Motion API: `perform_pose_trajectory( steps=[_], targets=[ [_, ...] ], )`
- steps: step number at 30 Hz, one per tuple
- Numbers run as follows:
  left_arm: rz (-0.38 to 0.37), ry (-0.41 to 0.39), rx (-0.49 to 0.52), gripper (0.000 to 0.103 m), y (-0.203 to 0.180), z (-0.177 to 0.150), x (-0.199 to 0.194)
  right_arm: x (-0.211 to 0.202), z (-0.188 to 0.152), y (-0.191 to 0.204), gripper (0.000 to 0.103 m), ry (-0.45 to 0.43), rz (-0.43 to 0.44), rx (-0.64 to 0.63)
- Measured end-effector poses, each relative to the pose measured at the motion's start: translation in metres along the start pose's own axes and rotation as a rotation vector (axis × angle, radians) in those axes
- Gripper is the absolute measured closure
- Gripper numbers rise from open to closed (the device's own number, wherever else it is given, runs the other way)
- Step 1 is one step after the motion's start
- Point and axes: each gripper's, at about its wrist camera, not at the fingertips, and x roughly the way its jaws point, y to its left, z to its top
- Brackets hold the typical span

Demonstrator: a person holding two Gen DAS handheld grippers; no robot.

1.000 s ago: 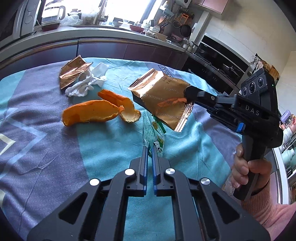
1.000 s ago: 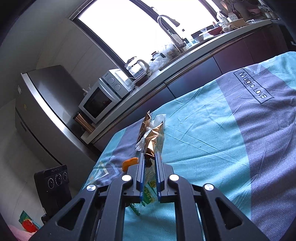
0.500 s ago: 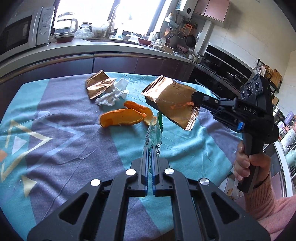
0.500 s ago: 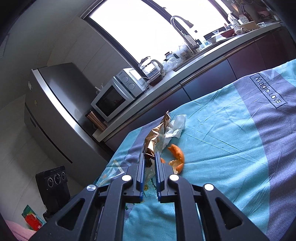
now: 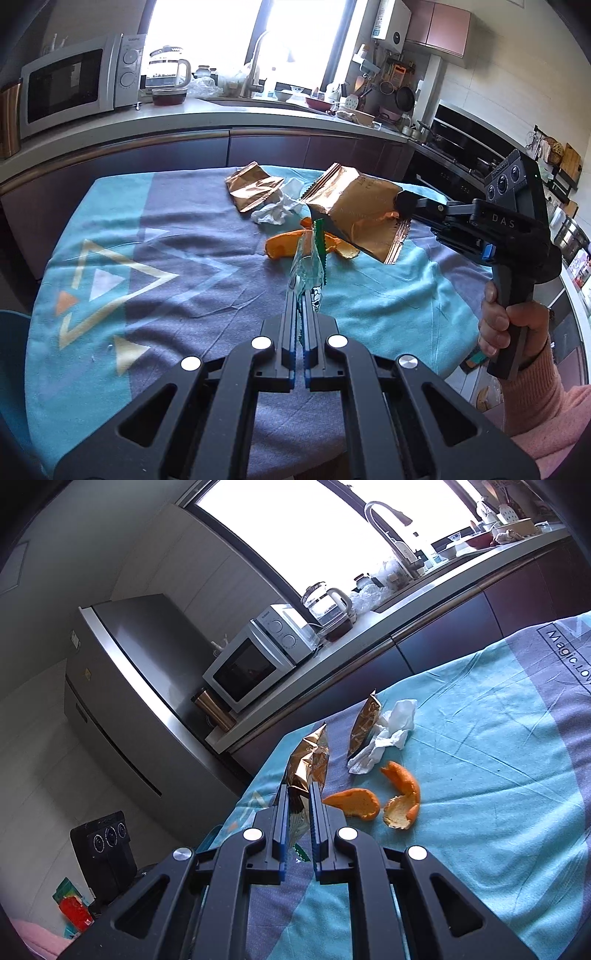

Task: Collect trash
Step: 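Lift the chip bag and wrapper and carry both toward the teal bin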

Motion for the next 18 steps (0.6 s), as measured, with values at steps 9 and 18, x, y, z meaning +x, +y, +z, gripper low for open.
perform_pose_trajectory(
  steps=[9,18],
  targets=[
    [0.061,-0.025,-0.022,0.100,0.018,-0.004,-0.022,0.025,-0.002,0.019,0.094,0.039,0.051,-0.018],
    [0.106,-0.031,-0.054,0.100,0.037,-0.012,-0.038,0.045,-0.005,0.032,0.094,0.072,0.087,-0.022]
  ],
)
